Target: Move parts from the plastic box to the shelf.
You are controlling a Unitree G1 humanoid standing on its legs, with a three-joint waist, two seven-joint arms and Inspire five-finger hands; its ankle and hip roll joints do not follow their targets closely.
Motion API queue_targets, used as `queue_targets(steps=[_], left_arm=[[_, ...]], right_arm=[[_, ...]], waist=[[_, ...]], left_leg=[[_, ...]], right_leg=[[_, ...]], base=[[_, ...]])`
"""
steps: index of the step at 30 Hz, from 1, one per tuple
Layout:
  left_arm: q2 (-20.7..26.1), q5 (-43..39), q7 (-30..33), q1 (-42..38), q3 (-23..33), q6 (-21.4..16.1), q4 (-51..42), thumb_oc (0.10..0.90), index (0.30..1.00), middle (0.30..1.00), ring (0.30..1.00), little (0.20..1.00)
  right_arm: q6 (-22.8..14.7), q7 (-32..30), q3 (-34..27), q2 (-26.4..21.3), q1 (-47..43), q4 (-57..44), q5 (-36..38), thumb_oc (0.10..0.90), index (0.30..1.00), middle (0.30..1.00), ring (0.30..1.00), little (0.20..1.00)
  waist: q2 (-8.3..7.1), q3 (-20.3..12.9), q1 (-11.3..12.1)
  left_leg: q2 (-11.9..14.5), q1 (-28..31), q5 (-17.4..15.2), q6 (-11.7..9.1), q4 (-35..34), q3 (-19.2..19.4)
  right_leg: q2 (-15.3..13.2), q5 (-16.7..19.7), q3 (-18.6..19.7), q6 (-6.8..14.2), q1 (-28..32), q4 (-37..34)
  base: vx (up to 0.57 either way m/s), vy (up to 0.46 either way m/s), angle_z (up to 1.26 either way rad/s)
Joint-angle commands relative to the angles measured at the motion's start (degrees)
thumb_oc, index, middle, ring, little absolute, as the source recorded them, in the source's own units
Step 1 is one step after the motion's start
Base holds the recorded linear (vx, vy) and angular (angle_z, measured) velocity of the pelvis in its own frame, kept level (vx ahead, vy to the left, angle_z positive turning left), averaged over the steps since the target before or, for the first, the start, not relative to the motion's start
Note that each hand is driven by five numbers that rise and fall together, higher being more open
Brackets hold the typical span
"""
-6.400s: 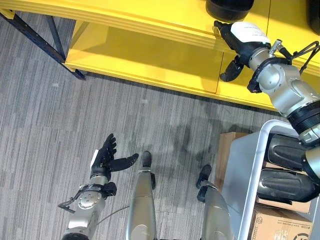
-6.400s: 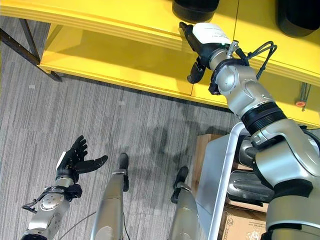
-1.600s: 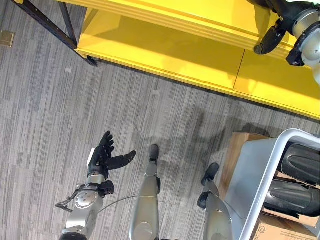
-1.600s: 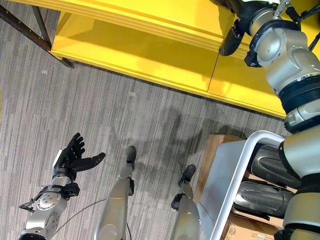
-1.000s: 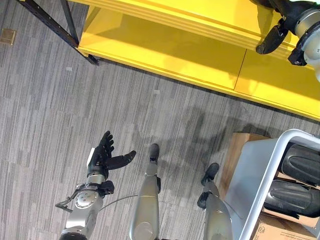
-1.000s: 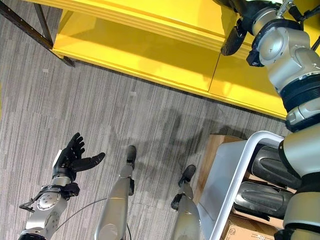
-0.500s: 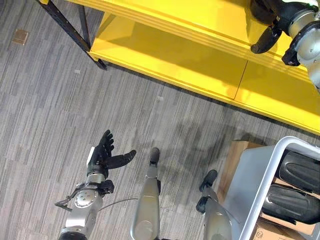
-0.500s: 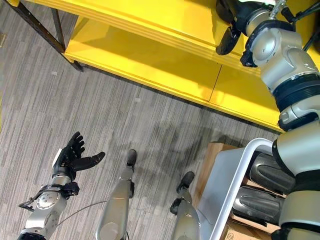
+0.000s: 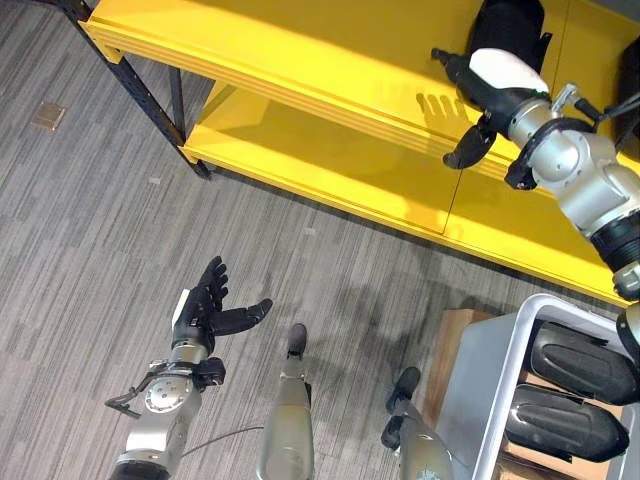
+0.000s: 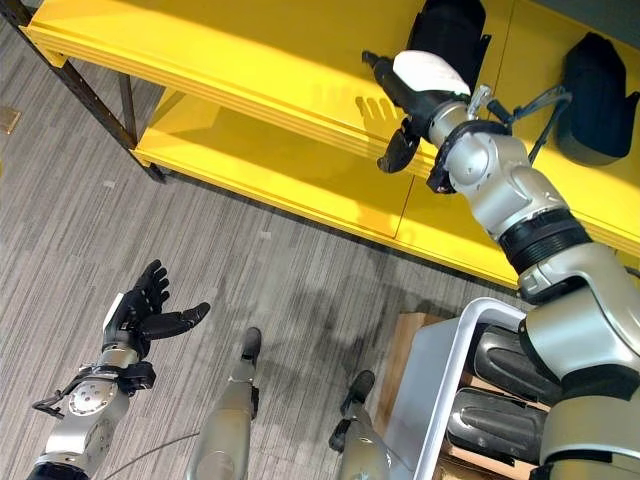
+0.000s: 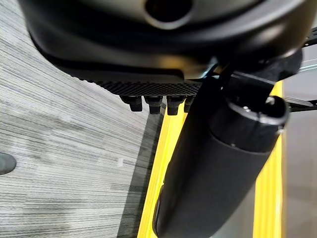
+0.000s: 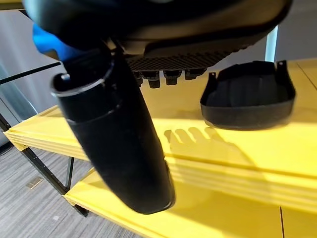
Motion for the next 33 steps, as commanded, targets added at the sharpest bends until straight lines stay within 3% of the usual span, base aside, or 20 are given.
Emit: queue_targets(steps=[1,8,14,21,22,23,25,33], left_arm=[[0.62,2.27,-0.54,2.82,-0.44,-2.89,-2.30,0.900,1.000,1.000,1.000,1.000],[-1.06,3.00,-0.39,3.77,0.43,-2.53,-2.05,0.900,1.000,1.000,1.000,1.000],[-3.55,3.40,-0.45,5.73,1.68,-2.06,-1.82,0.900,1.000,1.000,1.000,1.000],[-6.52,4.78,-0.67,7.34,2.28,-1.48,-0.82,0.900,1.000,1.000,1.000,1.000],[-7.53,5.08,-0.78,8.01,3.24,-1.40,-1.01,0.900,1.000,1.000,1.000,1.000],[-7.48,5.08,-0.79,8.05,3.17,-1.40,-1.01,0.900,1.000,1.000,1.000,1.000],[-8.90,5.55,-0.84,9.06,4.42,-1.68,-0.92,0.900,1.000,1.000,1.000,1.000],[-11.51,7.03,-1.72,12.51,6.03,-2.07,-1.01,0.900,1.000,1.000,1.000,1.000]], right_arm=[[-1.82,-1.81,-3.62,0.80,3.61,-2.39,2.46,0.900,1.000,1.000,1.000,1.000],[-2.59,-1.78,-10.77,0.98,13.84,-8.06,4.83,0.900,1.000,1.000,1.000,1.000],[-3.70,-1.06,-19.74,0.99,27.66,-18.12,6.19,0.900,1.000,1.000,1.000,1.000],[-5.57,-0.70,-30.26,4.55,44.13,-27.64,8.72,0.900,1.000,1.000,1.000,1.000],[-6.49,-0.31,-34.28,6.67,50.10,-30.88,10.46,0.900,1.000,1.000,1.000,1.000],[-6.44,-0.26,-34.43,6.68,50.33,-31.03,10.46,0.900,1.000,1.000,1.000,1.000],[-7.52,-0.20,-39.93,11.70,58.97,-34.12,13.87,0.900,1.000,1.000,1.000,1.000],[-8.08,1.85,-46.79,21.30,74.43,-37.86,19.31,0.900,1.000,1.000,1.000,1.000]], waist=[[-1.71,-11.44,-0.60],[-1.61,-13.06,-1.72],[-1.33,-14.98,-2.90],[-1.05,-16.85,-4.59],[-0.79,-17.59,-5.60],[-0.82,-17.61,-5.50],[-0.28,-18.22,-6.87],[0.94,-19.26,-9.79]], left_leg=[[2.72,5.29,-5.90,-2.55,-2.85,-0.23],[3.18,8.07,-6.02,-2.51,-4.29,0.81],[3.41,11.49,-6.80,-2.26,-5.08,2.22],[3.62,14.85,-7.67,-2.08,-5.89,3.62],[3.81,16.15,-7.77,-2.06,-6.46,4.35],[3.81,16.24,-7.76,-2.07,-6.52,4.38],[3.79,17.36,-7.69,-2.09,-7.42,5.28],[3.51,18.93,-7.68,-2.02,-8.64,6.68]], right_leg=[[-3.26,-4.99,1.91,3.42,2.13,3.83],[-3.10,-5.12,2.10,3.68,3.73,3.54],[-2.81,-5.50,2.78,3.91,5.94,3.09],[-2.51,-5.62,3.56,4.26,8.48,2.13],[-2.45,-5.52,4.00,4.37,9.17,1.63],[-2.44,-5.51,4.01,4.38,9.22,1.60],[-2.45,-5.09,4.43,4.67,9.68,0.86],[-2.86,-4.75,5.25,4.82,10.24,-0.12]], base=[[0.04,0.010,-0.02],[0.04,0.008,-0.04],[0.07,0.006,-0.07],[0.06,0.011,-0.14],[0.03,0.012,-0.15],[0.04,0.023,-0.14],[0.02,0.031,-0.15],[0.00,0.023,-0.08]])
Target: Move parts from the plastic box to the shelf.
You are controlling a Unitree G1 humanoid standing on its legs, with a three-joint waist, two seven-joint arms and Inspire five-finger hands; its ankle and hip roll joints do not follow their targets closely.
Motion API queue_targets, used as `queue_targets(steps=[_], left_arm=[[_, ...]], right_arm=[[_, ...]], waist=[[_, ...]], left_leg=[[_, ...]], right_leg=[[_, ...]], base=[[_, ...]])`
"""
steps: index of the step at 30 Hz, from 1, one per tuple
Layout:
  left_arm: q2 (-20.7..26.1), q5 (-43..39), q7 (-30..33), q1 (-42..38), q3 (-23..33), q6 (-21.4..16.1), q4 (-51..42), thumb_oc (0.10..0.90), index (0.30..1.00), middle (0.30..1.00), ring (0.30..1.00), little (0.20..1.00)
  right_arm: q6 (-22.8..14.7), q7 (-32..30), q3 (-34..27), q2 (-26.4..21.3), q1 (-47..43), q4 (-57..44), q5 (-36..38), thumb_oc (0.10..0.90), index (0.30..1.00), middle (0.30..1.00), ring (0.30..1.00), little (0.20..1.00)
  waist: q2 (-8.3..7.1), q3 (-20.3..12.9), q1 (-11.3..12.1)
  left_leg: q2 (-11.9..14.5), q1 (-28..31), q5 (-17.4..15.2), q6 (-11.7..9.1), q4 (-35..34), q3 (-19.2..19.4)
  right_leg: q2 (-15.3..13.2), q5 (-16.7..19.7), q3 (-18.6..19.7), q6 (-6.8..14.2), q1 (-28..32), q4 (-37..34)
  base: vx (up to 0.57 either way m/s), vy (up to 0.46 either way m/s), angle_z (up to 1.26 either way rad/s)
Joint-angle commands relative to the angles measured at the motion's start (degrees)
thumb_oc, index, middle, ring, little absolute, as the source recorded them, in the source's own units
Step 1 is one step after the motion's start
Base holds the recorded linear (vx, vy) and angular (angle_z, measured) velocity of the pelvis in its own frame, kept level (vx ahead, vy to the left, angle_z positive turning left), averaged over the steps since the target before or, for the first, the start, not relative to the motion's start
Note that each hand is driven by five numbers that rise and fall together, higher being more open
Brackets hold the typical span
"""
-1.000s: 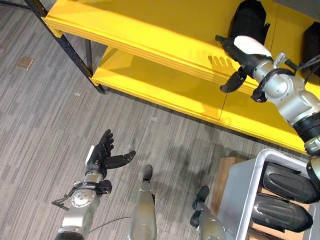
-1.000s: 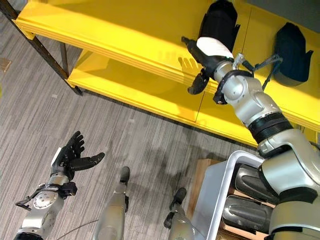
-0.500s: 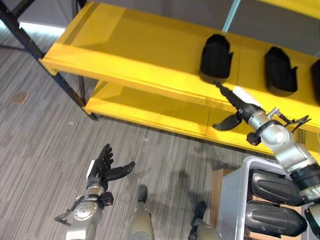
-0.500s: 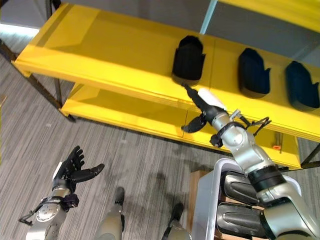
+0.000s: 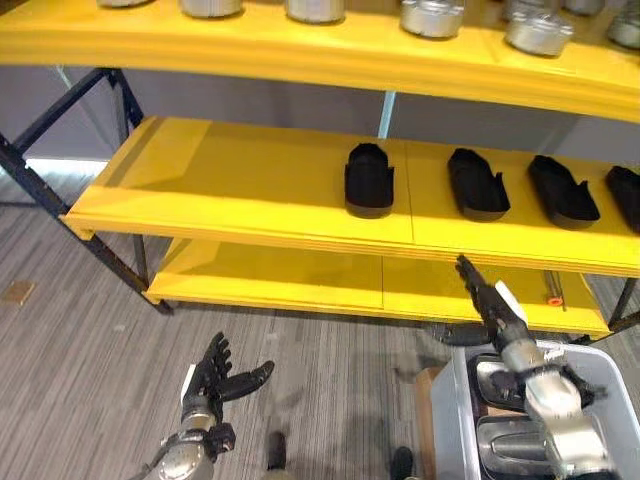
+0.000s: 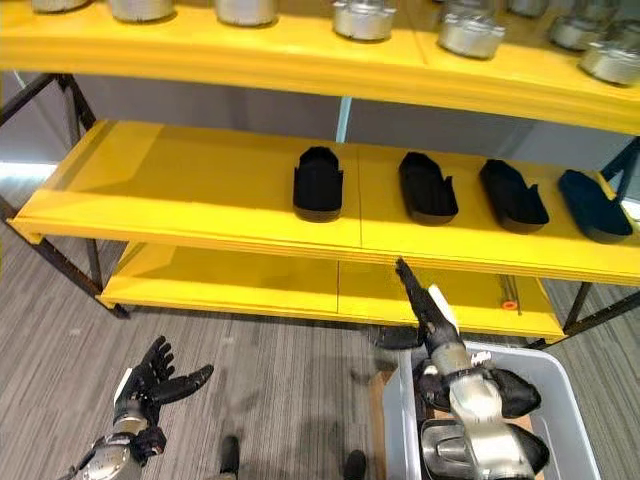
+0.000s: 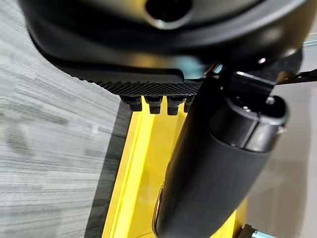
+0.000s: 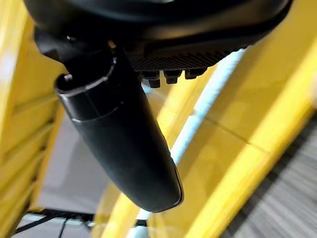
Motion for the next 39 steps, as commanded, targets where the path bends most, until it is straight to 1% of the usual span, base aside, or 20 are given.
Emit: queue_targets(steps=[1,8,12,15,16,18,19,20,23,25,28,29,31,33,34,35,36,37,38,39], left_arm=[[1.93,3.25,-1.21,-1.95,1.77,-4.35,-2.97,0.900,1.000,1.000,1.000,1.000],[0.30,4.47,-0.82,-0.21,3.19,-4.47,-3.32,0.900,1.000,1.000,1.000,1.000],[-0.04,4.22,-0.54,0.46,3.64,-4.34,-2.94,0.900,1.000,1.000,1.000,1.000],[-0.45,3.35,0.16,0.80,4.73,-4.38,-3.00,0.900,1.000,1.000,1.000,1.000],[-0.73,2.77,0.69,1.17,5.59,-4.91,-3.41,0.900,1.000,1.000,1.000,1.000],[-1.02,2.26,0.97,1.49,5.94,-5.25,-3.59,0.900,1.000,1.000,1.000,1.000],[-1.61,0.94,2.22,0.93,6.49,-5.75,-3.39,0.900,1.000,1.000,1.000,1.000],[-2.06,0.01,2.99,0.60,6.50,-5.90,-3.62,0.900,1.000,1.000,1.000,1.000],[-1.98,0.93,2.71,0.50,6.15,-5.47,-3.85,0.900,1.000,1.000,1.000,1.000],[-1.54,1.32,2.73,0.51,6.03,-5.44,-4.45,0.900,1.000,1.000,1.000,1.000],[0.67,2.20,3.08,-1.15,5.05,-5.82,-5.89,0.900,1.000,1.000,1.000,1.000],[1.55,2.63,3.09,-1.76,4.52,-5.95,-6.14,0.900,1.000,1.000,1.000,1.000],[2.99,4.32,3.06,-2.83,3.89,-6.01,-6.59,0.900,1.000,1.000,1.000,1.000],[4.29,5.50,3.05,-3.77,3.61,-6.06,-6.55,0.900,1.000,1.000,1.000,1.000],[5.00,6.25,3.17,-4.51,3.23,-6.07,-6.31,0.900,1.000,1.000,1.000,1.000],[5.75,6.82,3.50,-5.65,3.22,-6.09,-5.78,0.900,1.000,1.000,1.000,1.000],[5.77,6.82,3.50,-5.69,3.23,-6.09,-5.77,0.900,1.000,1.000,1.000,1.000],[5.69,7.02,3.61,-5.79,3.18,-6.14,-5.82,0.900,1.000,1.000,1.000,1.000],[5.37,7.21,3.50,-5.79,3.03,-5.94,-5.93,0.900,1.000,1.000,1.000,1.000],[5.15,7.29,3.32,-6.05,2.74,-5.61,-5.81,0.900,1.000,1.000,1.000,1.000]], right_arm=[[-5.47,-0.19,-3.75,-1.01,-3.91,-4.12,4.62,0.900,1.000,1.000,1.000,1.000],[-5.12,-0.07,-6.39,4.38,3.71,-5.19,7.17,0.900,1.000,1.000,1.000,1.000],[-5.18,-1.00,-7.27,5.41,4.55,-4.86,8.39,0.900,1.000,1.000,1.000,1.000],[-5.37,-2.23,-7.57,5.09,3.73,-5.06,7.38,0.900,1.000,1.000,1.000,1.000],[-5.77,-2.90,-7.48,4.17,2.86,-4.71,7.03,0.900,1.000,1.000,1.000,1.000],[-5.89,-3.08,-7.52,3.86,2.64,-4.48,7.27,0.900,1.000,1.000,1.000,1.000],[-6.09,-3.72,-7.30,3.20,1.93,-4.38,7.03,0.900,1.000,1.000,1.000,1.000],[-6.11,-4.09,-7.35,3.32,1.61,-4.06,8.19,0.900,1.000,1.000,1.000,1.000],[-5.85,-4.31,-8.15,4.04,2.15,-3.57,8.63,0.900,1.000,1.000,1.000,1.000],[-5.83,-5.17,-8.75,4.38,1.75,-3.37,8.61,0.900,1.000,1.000,1.000,1.000],[-6.66,-6.37,-10.61,6.42,1.29,-3.30,12.43,0.900,1.000,1.000,1.000,1.000],[-6.77,-6.74,-11.05,6.92,1.47,-3.28,13.03,0.900,1.000,1.000,1.000,1.000],[-6.87,-6.92,-11.40,8.09,1.82,-3.27,13.74,0.900,1.000,1.000,1.000,1.000],[-6.79,-6.56,-11.03,9.03,2.13,-2.77,14.42,0.900,1.000,1.000,1.000,1.000],[-6.69,-6.27,-10.35,9.66,2.22,-2.57,14.76,0.900,1.000,1.000,1.000,1.000],[-6.23,-5.55,-8.71,10.01,1.59,-2.05,15.44,0.900,1.000,1.000,1.000,1.000],[-6.23,-5.55,-8.71,10.03,1.55,-2.05,15.44,0.900,1.000,1.000,1.000,1.000],[-6.10,-5.07,-7.65,9.86,1.06,-1.69,15.76,0.900,1.000,1.000,1.000,1.000],[-6.02,-4.73,-7.04,9.47,0.80,-1.42,15.85,0.900,1.000,1.000,1.000,1.000],[-5.85,-4.36,-6.51,9.29,0.50,-1.43,16.14,0.900,1.000,1.000,1.000,1.000]], waist=[[-0.06,-2.77,-0.23],[0.99,-2.35,-2.18],[1.34,-2.01,-2.90],[1.62,-1.31,-3.37],[1.29,-0.06,-3.19],[1.13,0.26,-2.85],[0.55,0.94,-1.90],[0.08,1.01,-1.93],[-0.68,0.50,-1.89],[-1.48,0.64,-1.86],[-2.61,1.28,-1.89],[-3.14,1.50,-2.17],[-3.75,1.67,-2.91],[-4.35,2.09,-3.72],[-4.43,2.72,-4.00],[-4.21,4.22,-3.38],[-4.36,4.12,-3.48],[-3.57,4.77,-3.06],[-3.14,5.15,-2.44],[-2.92,5.27,-2.54]], left_leg=[[1.39,3.08,-7.02,-0.57,0.05,0.01],[1.93,4.77,-7.47,-0.55,0.14,1.15],[2.19,4.66,-7.36,-0.48,0.16,1.29],[2.83,4.04,-7.92,-0.44,2.11,1.54],[3.18,2.66,-8.92,-0.35,5.53,0.01],[3.29,1.80,-9.46,-0.39,6.59,-0.78],[3.09,0.20,-9.27,-1.04,8.16,-4.34],[3.00,0.00,-10.06,-1.25,7.89,-6.27],[2.34,1.06,-10.89,-0.22,6.53,-5.05],[1.17,1.18,-12.33,0.60,8.14,-4.99],[-1.84,-0.93,-15.10,1.88,12.63,-5.19],[-3.37,-1.89,-15.54,2.33,13.73,-5.52],[-5.18,-3.18,-16.33,3.60,14.51,-5.21],[-6.11,-3.45,-16.52,4.58,13.91,-4.59],[-6.15,-3.20,-16.54,4.91,13.46,-3.77],[-5.78,-2.78,-16.01,5.41,12.31,-1.46],[-6.00,-2.95,-15.76,5.48,12.20,-1.48],[-5.36,-2.31,-15.32,5.71,11.18,0.41],[-5.49,-2.22,-14.74,6.43,10.74,1.97],[-5.83,-1.98,-14.14,7.17,9.80,3.14]], right_leg=[[-4.46,-2.92,0.65,4.34,1.07,3.29],[-3.93,-4.41,1.90,3.82,1.59,4.05],[-3.58,-4.66,2.73,3.54,0.94,4.00],[-2.96,-4.87,4.58,3.07,-0.08,3.85],[-2.23,-4.89,6.67,2.54,-1.20,3.77],[-1.96,-4.76,7.52,2.33,-1.72,3.65],[-1.82,-4.43,8.06,2.20,-2.34,3.48],[-2.01,-4.39,7.59,2.23,-2.45,3.75],[-3.09,-4.59,6.30,2.84,-1.52,4.62],[-4.20,-3.49,6.55,3.31,-1.42,5.60],[-7.33,-0.56,6.70,4.51,-1.09,7.06],[-8.68,1.18,6.59,4.84,-1.26,7.60],[-10.66,3.93,7.16,5.02,-2.53,8.57],[-11.93,7.92,8.46,5.08,-4.28,8.89],[-12.19,10.83,8.34,5.15,-5.35,8.89],[-11.90,11.26,3.02,4.79,-8.10,9.82],[-12.11,11.40,3.02,4.82,-8.27,9.77],[-11.31,9.13,-0.14,4.43,-8.94,11.38],[-10.57,6.24,-3.25,3.77,-9.38,14.82],[-8.43,3.50,-4.08,2.77,-10.00,17.65]], base=[[0.00,0.006,-0.09],[0.01,0.000,-0.08],[-0.01,-0.015,-0.06],[-0.05,-0.043,-0.18],[-0.09,-0.051,-0.24],[-0.09,-0.042,-0.27],[-0.07,-0.009,-0.31],[-0.06,0.035,-0.24],[0.00,0.139,0.13],[-0.02,0.176,0.09],[-0.03,0.231,0.08],[-0.05,0.312,0.14],[-0.06,0.286,0.39],[-0.07,0.264,0.41],[-0.21,0.337,0.04],[-0.20,0.253,-0.28],[-0.21,0.307,-0.92],[-0.12,0.313,-1.08],[-0.16,0.454,-0.92],[-0.10,0.307,-0.87]])
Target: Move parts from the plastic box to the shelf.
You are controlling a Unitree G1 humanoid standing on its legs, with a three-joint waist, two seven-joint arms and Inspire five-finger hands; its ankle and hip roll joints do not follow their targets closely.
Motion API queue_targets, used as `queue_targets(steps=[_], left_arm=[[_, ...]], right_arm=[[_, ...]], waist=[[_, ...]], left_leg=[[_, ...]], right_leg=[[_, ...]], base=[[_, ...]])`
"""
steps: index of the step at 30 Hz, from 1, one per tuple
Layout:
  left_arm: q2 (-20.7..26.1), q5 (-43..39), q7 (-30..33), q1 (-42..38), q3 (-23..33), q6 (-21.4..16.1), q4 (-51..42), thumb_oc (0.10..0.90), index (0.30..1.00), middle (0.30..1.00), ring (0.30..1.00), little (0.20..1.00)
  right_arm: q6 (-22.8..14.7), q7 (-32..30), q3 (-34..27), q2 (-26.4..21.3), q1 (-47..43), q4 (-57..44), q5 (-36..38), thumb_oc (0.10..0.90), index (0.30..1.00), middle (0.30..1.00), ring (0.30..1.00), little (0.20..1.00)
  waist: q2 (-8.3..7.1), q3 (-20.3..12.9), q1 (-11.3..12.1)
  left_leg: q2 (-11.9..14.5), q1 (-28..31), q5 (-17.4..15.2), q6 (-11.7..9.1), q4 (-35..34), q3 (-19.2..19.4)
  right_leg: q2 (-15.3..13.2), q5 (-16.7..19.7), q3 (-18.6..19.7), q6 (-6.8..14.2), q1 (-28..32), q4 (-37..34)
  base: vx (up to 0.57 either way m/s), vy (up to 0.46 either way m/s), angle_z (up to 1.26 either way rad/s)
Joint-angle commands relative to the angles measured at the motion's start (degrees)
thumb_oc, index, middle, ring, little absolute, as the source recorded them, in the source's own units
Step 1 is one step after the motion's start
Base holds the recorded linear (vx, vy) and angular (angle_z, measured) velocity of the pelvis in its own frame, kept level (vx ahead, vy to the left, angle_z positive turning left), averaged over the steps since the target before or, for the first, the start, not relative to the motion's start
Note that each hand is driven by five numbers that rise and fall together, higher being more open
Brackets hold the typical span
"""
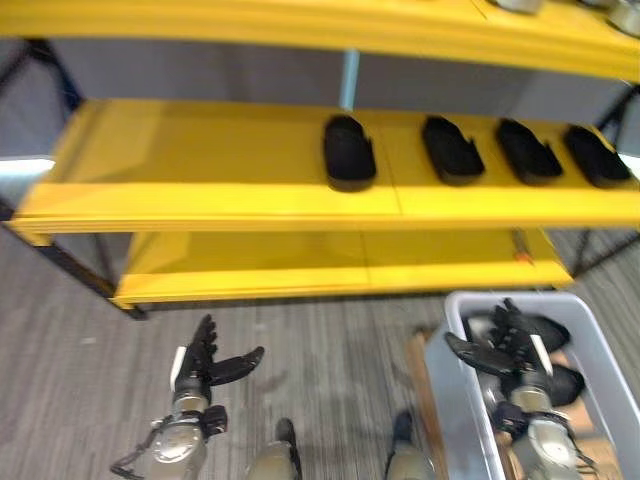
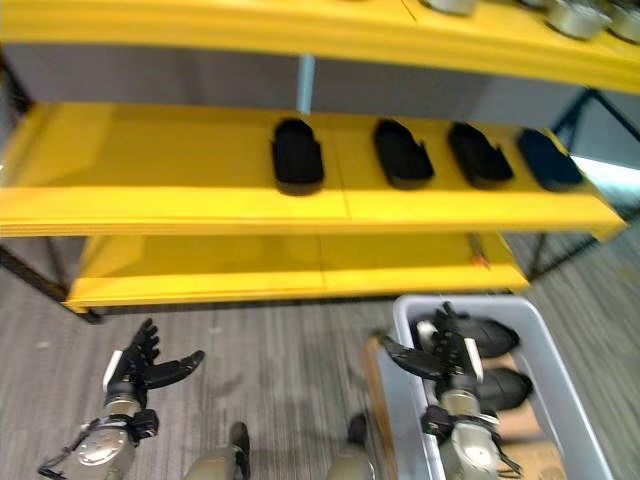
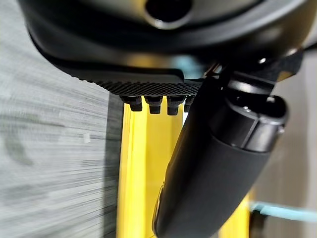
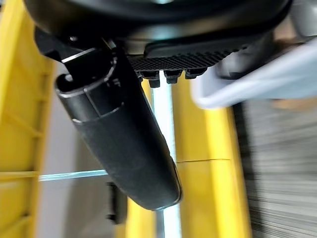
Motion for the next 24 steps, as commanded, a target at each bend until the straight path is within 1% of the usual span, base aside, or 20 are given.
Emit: queue_targets(steps=[1,2,3,4,6,7,8,9,10,11,12,14,15,18,19,21,22,24], left_arm=[[0.75,2.77,-0.35,1.00,1.72,-5.15,-8.20,0.900,1.000,1.000,1.000,1.000],[0.44,2.91,-0.61,1.33,1.78,-4.63,-8.14,0.900,1.000,1.000,1.000,1.000],[0.12,3.02,-0.84,1.85,1.74,-4.24,-7.96,0.900,1.000,1.000,1.000,1.000],[-0.02,2.92,-0.79,2.04,1.85,-4.00,-7.98,0.900,1.000,1.000,1.000,1.000],[-0.45,2.55,-0.88,2.71,2.34,-3.60,-8.34,0.900,1.000,1.000,1.000,1.000],[-0.44,2.54,-0.88,2.71,2.34,-3.59,-8.35,0.900,1.000,1.000,1.000,1.000],[-1.02,2.37,-0.97,3.91,3.23,-3.31,-8.83,0.900,1.000,1.000,1.000,1.000],[-1.80,2.07,-1.11,4.34,3.44,-3.35,-8.76,0.900,1.000,1.000,1.000,1.000],[-2.45,2.14,-1.23,4.92,3.48,-3.29,-8.37,0.900,1.000,1.000,1.000,1.000],[-2.99,1.93,-1.16,5.16,3.34,-3.37,-7.86,0.900,1.000,1.000,1.000,1.000],[-3.49,1.77,-0.78,5.12,3.64,-3.55,-7.39,0.900,1.000,1.000,1.000,1.000],[-4.25,1.63,-1.08,6.00,4.02,-3.59,-7.41,0.900,1.000,1.000,1.000,1.000],[-4.29,1.65,-1.09,6.08,3.99,-3.60,-7.43,0.900,1.000,1.000,1.000,1.000],[-4.77,2.04,-1.90,6.40,3.93,-3.52,-7.00,0.900,1.000,1.000,1.000,1.000],[-4.79,2.05,-1.91,6.40,3.91,-3.55,-6.96,0.900,1.000,1.000,1.000,1.000],[-4.91,2.37,-2.99,5.75,2.48,-3.81,-6.32,0.900,1.000,1.000,1.000,1.000],[-4.92,2.37,-3.00,5.70,2.44,-3.87,-6.24,0.900,1.000,1.000,1.000,1.000],[-4.68,2.61,-3.46,5.11,1.31,-3.96,-6.25,0.900,1.000,1.000,1.000,1.000]], right_arm=[[-5.11,0.76,-1.21,-3.95,-5.23,-3.89,2.71,0.900,1.000,1.000,1.000,1.000],[-4.79,1.41,-0.36,-4.35,-5.45,-3.76,3.07,0.900,1.000,1.000,1.000,1.000],[-4.71,1.69,0.14,-4.32,-5.60,-3.60,3.45,0.900,1.000,1.000,1.000,1.000],[-4.62,1.70,0.62,-4.45,-6.09,-3.37,3.58,0.900,1.000,1.000,1.000,1.000],[-4.36,1.90,1.40,-4.58,-7.08,-3.29,4.02,0.900,1.000,1.000,1.000,1.000],[-4.36,1.90,1.39,-4.58,-7.07,-3.29,4.02,0.900,1.000,1.000,1.000,1.000],[-4.09,2.07,1.55,-4.90,-6.93,-4.15,3.87,0.900,1.000,1.000,1.000,1.000],[-3.94,2.16,1.28,-4.73,-6.83,-4.00,4.20,0.900,1.000,1.000,1.000,1.000],[-4.02,2.19,1.23,-4.88,-6.23,-4.13,4.23,0.900,1.000,1.000,1.000,1.000],[-3.99,2.22,1.04,-4.67,-5.89,-4.10,4.53,0.900,1.000,1.000,1.000,1.000],[-4.01,2.04,1.11,-4.85,-5.62,-4.13,4.40,0.900,1.000,1.000,1.000,1.000],[-3.67,2.49,0.13,-4.93,-4.17,-4.85,4.99,0.900,1.000,1.000,1.000,1.000],[-3.65,2.51,0.12,-4.97,-4.06,-4.90,5.00,0.900,1.000,1.000,1.000,1.000],[-3.41,2.31,-1.28,-4.94,-2.61,-4.23,4.13,0.900,1.000,1.000,1.000,1.000],[-3.39,2.30,-1.28,-4.95,-2.55,-4.27,4.11,0.900,1.000,1.000,1.000,1.000],[-3.41,2.46,-1.84,-5.51,-1.73,-4.45,3.22,0.900,1.000,1.000,1.000,1.000],[-3.41,2.46,-1.88,-5.53,-1.73,-4.46,3.23,0.900,1.000,1.000,1.000,1.000],[-3.58,2.37,-1.95,-5.64,-1.81,-4.51,3.28,0.900,1.000,1.000,1.000,1.000]], waist=[[2.45,0.41,1.69],[2.51,0.64,2.66],[2.15,0.59,2.98],[1.86,0.52,3.56],[1.21,0.08,4.42],[1.20,0.12,4.51],[0.41,-0.99,4.96],[0.38,-1.48,4.84],[0.61,-2.02,4.97],[0.85,-2.52,4.35],[1.35,-2.69,4.07],[2.34,-3.53,3.23],[2.37,-3.56,3.32],[3.45,-4.19,1.95],[3.47,-4.20,2.00],[4.73,-4.34,0.29],[4.76,-4.26,0.34],[5.29,-4.05,-0.24]], left_leg=[[2.31,11.26,-2.28,-2.63,-12.97,-1.36],[2.29,12.98,-2.72,-1.82,-14.43,1.57],[2.04,13.61,-2.34,-1.32,-15.36,3.15],[2.10,13.78,-2.17,-1.21,-15.53,4.96],[2.44,14.33,-2.05,-1.24,-15.70,8.17],[2.45,14.41,-2.05,-1.25,-15.72,8.25],[2.70,14.86,-1.86,-1.84,-15.82,11.17],[2.81,15.01,-1.40,-2.27,-16.62,11.89],[2.91,15.29,-1.26,-2.41,-16.90,12.40],[3.05,15.61,-0.81,-2.74,-17.35,12.78],[3.29,15.83,-0.32,-2.87,-17.78,13.10],[3.21,16.69,0.86,-3.04,-19.69,14.47],[3.21,16.82,0.94,-3.07,-19.84,14.55],[3.73,17.48,1.56,-3.85,-20.08,15.54],[3.77,17.50,1.56,-3.90,-20.07,15.58],[5.25,18.04,1.57,-5.05,-17.80,16.45],[5.33,18.05,1.50,-5.10,-17.67,16.47],[6.23,18.15,1.44,-5.67,-16.21,16.89]], right_leg=[[-1.01,-5.50,-3.21,7.03,1.16,9.14],[3.24,-12.20,-5.65,6.41,2.05,14.54],[4.82,-14.11,-6.47,5.79,2.31,16.29],[5.75,-15.78,-8.25,5.22,3.17,17.25],[7.40,-17.42,-10.57,4.61,4.71,17.37],[7.42,-17.42,-10.49,4.61,4.72,17.36],[8.37,-18.25,-12.40,4.10,7.34,12.53],[8.78,-18.72,-11.24,3.75,8.25,7.69],[9.93,-18.88,-9.75,3.40,9.27,4.52],[11.57,-18.97,-7.18,2.83,9.09,2.38],[12.35,-18.69,-5.82,2.88,8.89,1.69],[12.76,-17.85,-5.13,3.16,10.22,-1.87],[12.82,-17.74,-5.07,3.15,10.33,-2.06],[13.72,-17.33,-3.02,3.00,10.71,-4.01],[13.77,-17.28,-2.98,2.98,10.75,-4.09],[14.68,-17.79,-1.38,2.10,11.79,-4.70],[14.73,-17.81,-1.35,2.06,11.84,-4.71],[15.12,-18.29,-0.71,1.53,12.23,-4.57]], base=[[-0.06,0.344,-1.33],[-0.05,0.275,-1.60],[-0.08,0.335,-1.29],[-0.09,0.169,-1.17],[-0.06,0.088,-1.21],[-0.06,-0.013,-0.94],[-0.07,-0.085,-0.87],[-0.06,-0.099,-1.38],[-0.01,-0.095,-1.37],[0.01,-0.050,-1.26],[0.01,-0.043,-0.47],[0.00,-0.012,-0.24],[0.01,-0.018,-0.59],[0.02,-0.057,-0.61],[0.02,-0.122,0.00],[0.02,-0.182,-0.25],[0.01,-0.117,-0.17],[0.00,-0.104,-0.03]])
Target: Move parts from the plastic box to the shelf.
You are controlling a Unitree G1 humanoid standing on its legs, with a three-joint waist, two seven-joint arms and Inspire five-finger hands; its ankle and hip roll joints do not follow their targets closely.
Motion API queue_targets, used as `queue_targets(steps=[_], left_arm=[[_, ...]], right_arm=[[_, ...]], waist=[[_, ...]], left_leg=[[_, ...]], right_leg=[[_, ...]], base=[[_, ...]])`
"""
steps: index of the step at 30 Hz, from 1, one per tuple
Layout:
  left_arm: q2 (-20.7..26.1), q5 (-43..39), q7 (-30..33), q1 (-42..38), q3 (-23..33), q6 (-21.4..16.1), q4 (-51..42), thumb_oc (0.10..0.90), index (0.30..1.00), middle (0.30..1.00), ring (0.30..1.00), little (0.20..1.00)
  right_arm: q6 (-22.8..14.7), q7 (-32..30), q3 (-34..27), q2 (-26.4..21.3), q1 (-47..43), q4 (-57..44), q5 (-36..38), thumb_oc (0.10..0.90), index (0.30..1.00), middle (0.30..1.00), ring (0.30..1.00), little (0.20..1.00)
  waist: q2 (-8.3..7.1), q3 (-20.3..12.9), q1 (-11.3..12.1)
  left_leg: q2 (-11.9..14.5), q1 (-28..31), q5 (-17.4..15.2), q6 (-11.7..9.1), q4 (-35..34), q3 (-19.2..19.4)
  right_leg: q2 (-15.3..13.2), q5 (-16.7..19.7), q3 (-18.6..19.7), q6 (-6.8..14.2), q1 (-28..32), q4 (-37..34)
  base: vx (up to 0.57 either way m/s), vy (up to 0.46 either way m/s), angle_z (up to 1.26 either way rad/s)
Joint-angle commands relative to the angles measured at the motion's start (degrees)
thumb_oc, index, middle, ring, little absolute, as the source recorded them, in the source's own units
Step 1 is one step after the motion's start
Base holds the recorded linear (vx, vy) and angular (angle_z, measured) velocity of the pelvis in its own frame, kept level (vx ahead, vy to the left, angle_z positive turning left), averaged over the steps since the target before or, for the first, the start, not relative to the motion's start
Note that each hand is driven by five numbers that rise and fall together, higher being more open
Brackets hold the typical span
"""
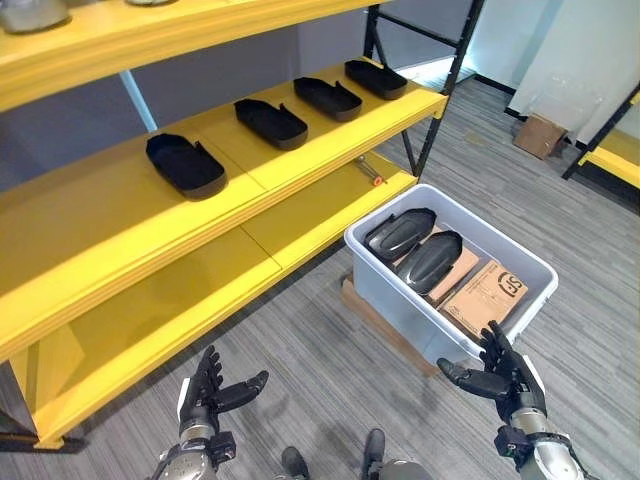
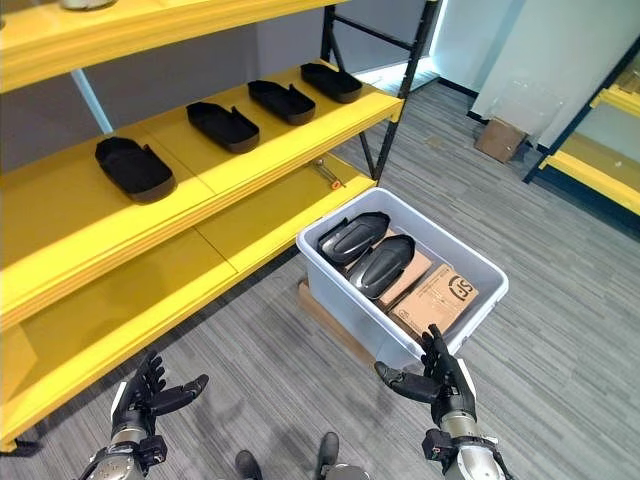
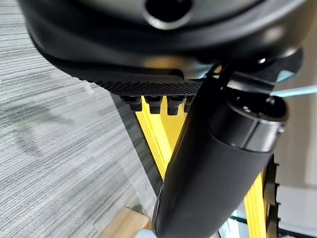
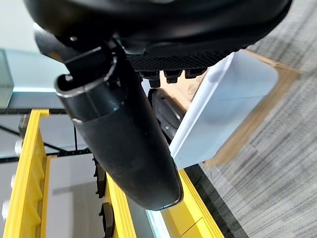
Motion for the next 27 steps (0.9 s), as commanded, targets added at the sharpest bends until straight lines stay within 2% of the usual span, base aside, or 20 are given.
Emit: queue_targets(steps=[1,5,6,7,9,11,12,13,14,15,16,17,19,20,21,22,23,24,27], left_arm=[[3.58,0.98,-1.70,-2.68,-0.37,-5.27,-5.29,0.900,1.000,1.000,1.000,1.000],[3.88,0.98,-2.12,-3.73,-1.68,-5.41,-5.52,0.900,1.000,1.000,1.000,1.000],[3.92,0.77,-2.07,-4.33,-1.85,-5.58,-5.41,0.900,1.000,1.000,1.000,1.000],[3.90,0.76,-2.07,-4.35,-1.87,-5.59,-5.39,0.900,1.000,1.000,1.000,1.000],[3.55,0.33,-1.61,-4.22,-2.02,-5.58,-5.27,0.900,1.000,1.000,1.000,1.000],[3.17,-0.11,-1.41,-4.21,-2.17,-5.67,-5.60,0.900,1.000,1.000,1.000,1.000],[3.16,-0.11,-1.41,-4.21,-2.17,-5.67,-5.60,0.900,1.000,1.000,1.000,1.000],[2.95,-0.21,-1.12,-4.49,-2.18,-5.69,-5.73,0.900,1.000,1.000,1.000,1.000],[2.84,-0.42,-0.93,-4.99,-2.07,-5.76,-5.76,0.900,1.000,1.000,1.000,1.000],[2.84,-0.21,-0.47,-5.31,-2.00,-5.91,-5.41,0.900,1.000,1.000,1.000,1.000],[2.69,-0.17,0.10,-6.12,-2.74,-6.04,-4.63,0.900,1.000,1.000,1.000,1.000],[2.68,-0.17,0.11,-6.18,-2.75,-6.06,-4.60,0.900,1.000,1.000,1.000,1.000],[2.66,-0.23,0.44,-6.74,-3.11,-6.05,-3.43,0.900,1.000,1.000,1.000,1.000],[2.50,-0.28,0.53,-6.80,-3.21,-6.21,-3.41,0.900,1.000,1.000,1.000,1.000],[2.32,-0.15,0.84,-6.83,-2.94,-6.41,-3.42,0.900,1.000,1.000,1.000,1.000],[2.22,-0.59,0.97,-6.51,-2.70,-6.54,-3.60,0.900,1.000,1.000,1.000,1.000],[2.12,-0.78,1.23,-6.68,-2.98,-6.64,-3.58,0.900,1.000,1.000,1.000,1.000],[2.36,-0.82,1.62,-7.30,-3.49,-6.74,-3.48,0.900,1.000,1.000,1.000,1.000],[3.99,-1.01,2.57,-8.49,-4.17,-6.92,-3.48,0.900,1.000,1.000,1.000,1.000]], right_arm=[[-5.46,0.11,-2.95,-2.07,-7.16,-3.17,0.97,0.900,1.000,1.000,1.000,1.000],[-5.97,-0.30,-3.20,-2.63,-7.52,-3.74,0.63,0.900,1.000,1.000,1.000,1.000],[-6.30,-0.91,-3.14,-3.70,-7.61,-4.25,-1.64,0.900,1.000,1.000,1.000,1.000],[-6.28,-0.93,-3.16,-3.72,-7.61,-4.29,-1.65,0.900,1.000,1.000,1.000,1.000],[-6.49,-1.21,-2.60,-4.43,-7.53,-4.66,-3.30,0.900,1.000,1.000,1.000,1.000],[-6.44,-1.24,-1.99,-4.83,-7.54,-4.85,-3.91,0.900,1.000,1.000,1.000,1.000],[-6.44,-1.24,-1.99,-4.84,-7.54,-4.85,-3.91,0.900,1.000,1.000,1.000,1.000],[-6.48,-1.31,-1.42,-5.02,-7.72,-4.63,-4.29,0.900,1.000,1.000,1.000,1.000],[-6.51,-1.34,-0.69,-5.40,-8.27,-3.86,-5.55,0.900,1.000,1.000,1.000,1.000],[-6.54,-1.55,-0.40,-5.67,-8.09,-3.32,-6.38,0.900,1.000,1.000,1.000,1.000],[-6.82,-1.77,-0.03,-6.02,-8.03,-2.88,-6.42,0.900,1.000,1.000,1.000,1.000],[-6.83,-1.77,-0.05,-6.02,-8.07,-2.86,-6.42,0.900,1.000,1.000,1.000,1.000],[-6.84,-2.14,0.83,-6.44,-8.91,-2.13,-7.45,0.900,1.000,1.000,1.000,1.000],[-6.76,-1.97,1.00,-6.65,-8.96,-1.86,-7.65,0.900,1.000,1.000,1.000,1.000],[-6.59,-1.99,1.47,-6.59,-9.31,-1.37,-8.19,0.900,1.000,1.000,1.000,1.000],[-6.67,-1.77,1.99,-6.33,-9.37,-1.62,-8.35,0.900,1.000,1.000,1.000,1.000],[-6.81,-1.68,2.56,-6.07,-9.60,-1.62,-8.54,0.900,1.000,1.000,1.000,1.000],[-6.88,-1.75,3.10,-5.53,-9.71,-1.61,-8.07,0.900,1.000,1.000,1.000,1.000],[-6.62,-2.19,4.11,-4.22,-10.69,-1.48,-7.03,0.900,1.000,1.000,1.000,1.000]], waist=[[-1.26,-0.84,0.62],[-0.51,0.17,-0.06],[-0.16,1.30,-0.24],[-0.07,1.39,-0.18],[0.14,2.59,0.52],[0.61,3.24,1.15],[0.63,3.23,1.11],[0.37,3.65,1.87],[0.30,3.84,3.01],[0.49,3.72,3.01],[0.85,4.50,3.57],[0.90,4.44,3.54],[1.71,5.04,4.80],[2.01,5.15,5.14],[2.38,4.97,6.16],[2.33,4.73,6.53],[2.84,4.20,7.10],[2.82,3.66,7.31],[1.13,2.96,7.32]], left_leg=[[3.31,1.97,-1.47,-1.74,1.00,0.22],[6.64,0.78,-1.78,-3.23,7.19,0.90],[10.07,-0.40,-0.91,-4.54,14.34,1.04],[10.32,-0.49,-1.05,-4.65,14.72,1.01],[11.57,-1.87,1.05,-5.35,20.64,-2.75],[10.48,-3.63,1.63,-4.95,23.34,-8.16],[10.49,-3.67,1.62,-4.95,23.37,-8.21],[7.73,-6.17,2.77,-3.27,22.28,-11.77],[4.18,-9.06,1.32,-2.34,17.69,-18.52],[4.92,-10.40,4.39,-2.67,10.57,-21.59],[4.75,-12.94,9.65,-3.74,2.57,-24.58],[4.77,-13.00,9.93,-3.73,2.30,-24.62],[3.98,-15.24,12.88,-5.48,-5.23,-26.97],[4.41,-15.60,13.61,-5.98,-6.01,-26.22],[4.69,-16.01,14.57,-6.51,-6.12,-27.30],[4.64,-14.79,13.49,-5.99,-6.14,-27.30],[4.95,-14.38,15.13,-6.65,-6.43,-28.78],[5.16,-13.91,16.56,-7.25,-6.29,-29.52],[4.77,-14.37,14.60,-6.02,-2.43,-27.42]], right_leg=[[1.01,-6.60,2.24,2.65,3.66,0.59],[1.98,-7.89,3.16,1.15,4.26,1.17],[3.27,-9.03,4.21,-0.18,5.27,1.69],[3.42,-9.06,4.25,-0.27,5.32,1.70],[4.56,-9.79,6.05,-1.46,6.25,2.01],[5.13,-10.34,7.42,-1.90,6.78,1.86],[5.14,-10.34,7.39,-1.90,6.78,1.86],[4.74,-9.60,8.09,-2.26,6.22,1.83],[4.47,-9.95,9.95,-1.66,6.60,1.79],[4.78,-10.11,11.20,-1.46,6.64,2.11],[5.03,-10.74,12.14,-1.38,7.08,2.79],[5.07,-10.65,12.10,-1.40,6.92,2.79],[6.68,-12.06,14.92,-1.55,8.23,3.10],[7.25,-12.68,15.79,-1.66,8.84,3.36],[8.22,-13.92,18.11,-1.70,10.68,3.24],[8.22,-14.59,19.36,-1.50,11.53,3.12],[8.56,-14.56,20.46,-1.67,12.08,2.47],[7.99,-15.08,21.28,-1.40,13.02,1.58],[4.77,-15.40,21.85,0.24,14.40,0.95]], base=[[0.00,-0.151,-0.13],[-0.01,-0.186,-0.19],[0.01,-0.230,-0.11],[0.03,-0.236,-0.27],[0.01,-0.109,-0.52],[0.00,-0.042,-0.65],[-0.09,0.010,-0.88],[-0.06,0.038,-0.82],[0.02,0.088,-0.50],[0.23,0.137,-0.53],[0.19,0.111,-0.43],[0.18,0.078,-0.36],[0.24,0.070,-0.35],[0.37,0.157,-1.00],[0.30,0.160,-0.98],[0.31,0.200,-1.42],[0.31,0.237,-1.67],[0.31,0.253,-1.64],[0.33,0.276,-0.45]])
